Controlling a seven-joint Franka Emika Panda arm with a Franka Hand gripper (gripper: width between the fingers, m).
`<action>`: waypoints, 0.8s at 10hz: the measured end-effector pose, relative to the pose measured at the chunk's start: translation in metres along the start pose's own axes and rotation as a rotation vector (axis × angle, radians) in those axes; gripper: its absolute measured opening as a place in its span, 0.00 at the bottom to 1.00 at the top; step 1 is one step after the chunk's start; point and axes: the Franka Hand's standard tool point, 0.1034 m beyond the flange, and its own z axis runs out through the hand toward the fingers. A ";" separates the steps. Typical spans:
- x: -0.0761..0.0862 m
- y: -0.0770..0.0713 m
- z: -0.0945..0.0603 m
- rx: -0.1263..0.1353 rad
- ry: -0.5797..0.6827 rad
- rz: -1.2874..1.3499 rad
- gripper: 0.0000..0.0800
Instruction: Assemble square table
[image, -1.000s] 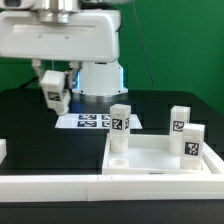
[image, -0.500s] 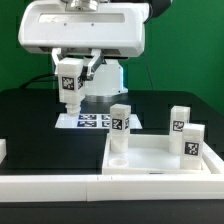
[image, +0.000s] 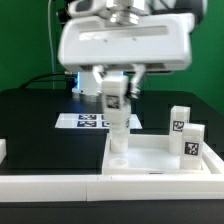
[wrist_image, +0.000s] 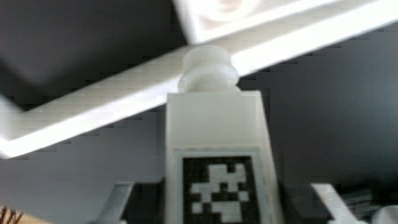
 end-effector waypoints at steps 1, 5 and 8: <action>0.002 -0.010 0.004 0.005 0.002 0.002 0.36; 0.002 -0.007 0.005 0.000 0.001 -0.005 0.36; -0.030 -0.008 0.007 -0.013 -0.037 -0.026 0.36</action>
Offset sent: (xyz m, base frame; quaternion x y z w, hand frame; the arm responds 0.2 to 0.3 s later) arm 0.0000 0.0000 0.0000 0.0000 0.0000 0.0000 1.0000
